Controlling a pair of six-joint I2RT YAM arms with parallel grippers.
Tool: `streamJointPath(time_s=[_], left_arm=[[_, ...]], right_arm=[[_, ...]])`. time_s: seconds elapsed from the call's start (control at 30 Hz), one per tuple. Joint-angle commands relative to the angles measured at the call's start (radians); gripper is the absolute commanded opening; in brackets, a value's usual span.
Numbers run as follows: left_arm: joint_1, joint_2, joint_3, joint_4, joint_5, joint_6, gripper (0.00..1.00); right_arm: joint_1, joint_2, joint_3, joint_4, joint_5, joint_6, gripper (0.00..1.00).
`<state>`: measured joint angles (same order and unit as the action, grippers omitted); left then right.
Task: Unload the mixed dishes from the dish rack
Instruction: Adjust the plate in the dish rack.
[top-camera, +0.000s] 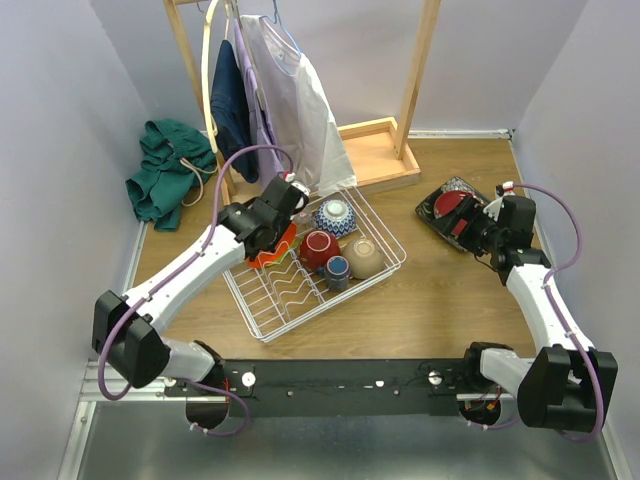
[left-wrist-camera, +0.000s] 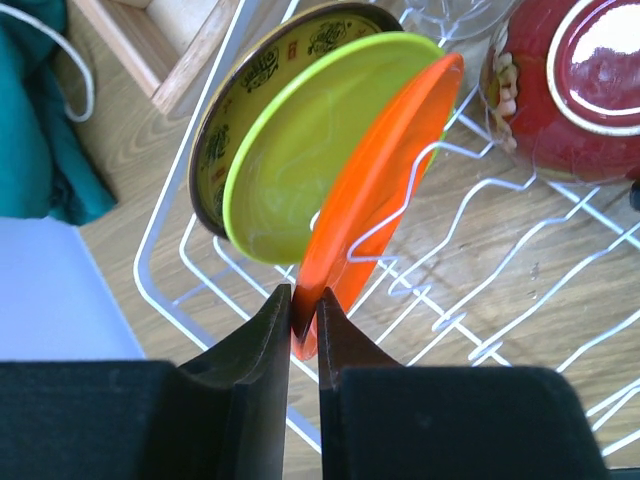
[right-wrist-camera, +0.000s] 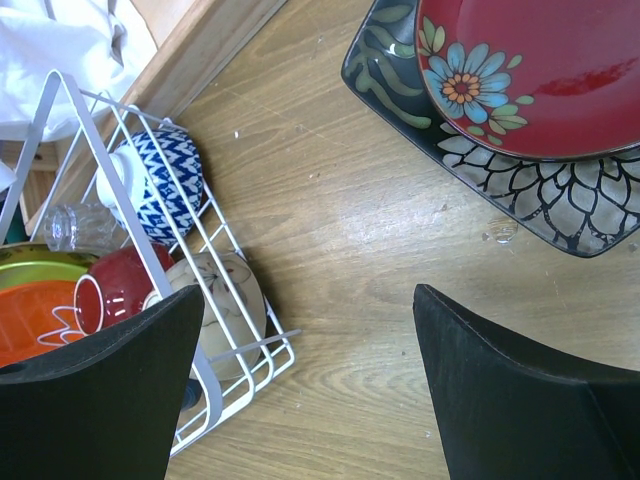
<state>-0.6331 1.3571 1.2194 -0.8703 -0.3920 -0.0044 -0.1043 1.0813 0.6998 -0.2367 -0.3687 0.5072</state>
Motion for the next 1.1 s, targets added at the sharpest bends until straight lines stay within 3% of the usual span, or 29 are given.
streamJointPath(time_s=[0.0,0.6,0.93,0.97,1.0,1.07], left_arm=[[-0.051,-0.029,0.074,-0.036,-0.105,-0.057,0.0],[-0.074,-0.153,0.199,-0.13,-0.142,-0.101,0.0],[-0.068,-0.184,0.118,-0.07,-0.058,-0.213,0.0],[-0.06,-0.185,0.103,-0.055,-0.033,-0.238,0.04],[-0.05,-0.188,0.065,-0.039,-0.013,-0.29,0.18],[-0.019,-0.203,0.013,0.023,0.04,-0.345,0.34]], right_arm=[[0.006,-0.015,-0.016,0.008,-0.022,-0.001,0.93],[0.006,-0.057,-0.016,0.062,-0.113,-0.01,0.92],[0.008,-0.066,-0.016,0.093,-0.242,-0.007,0.92],[0.008,-0.066,-0.016,0.088,-0.246,-0.01,0.92],[0.008,-0.067,-0.019,0.085,-0.249,-0.01,0.92],[0.008,-0.075,-0.028,0.08,-0.251,-0.007,0.92]])
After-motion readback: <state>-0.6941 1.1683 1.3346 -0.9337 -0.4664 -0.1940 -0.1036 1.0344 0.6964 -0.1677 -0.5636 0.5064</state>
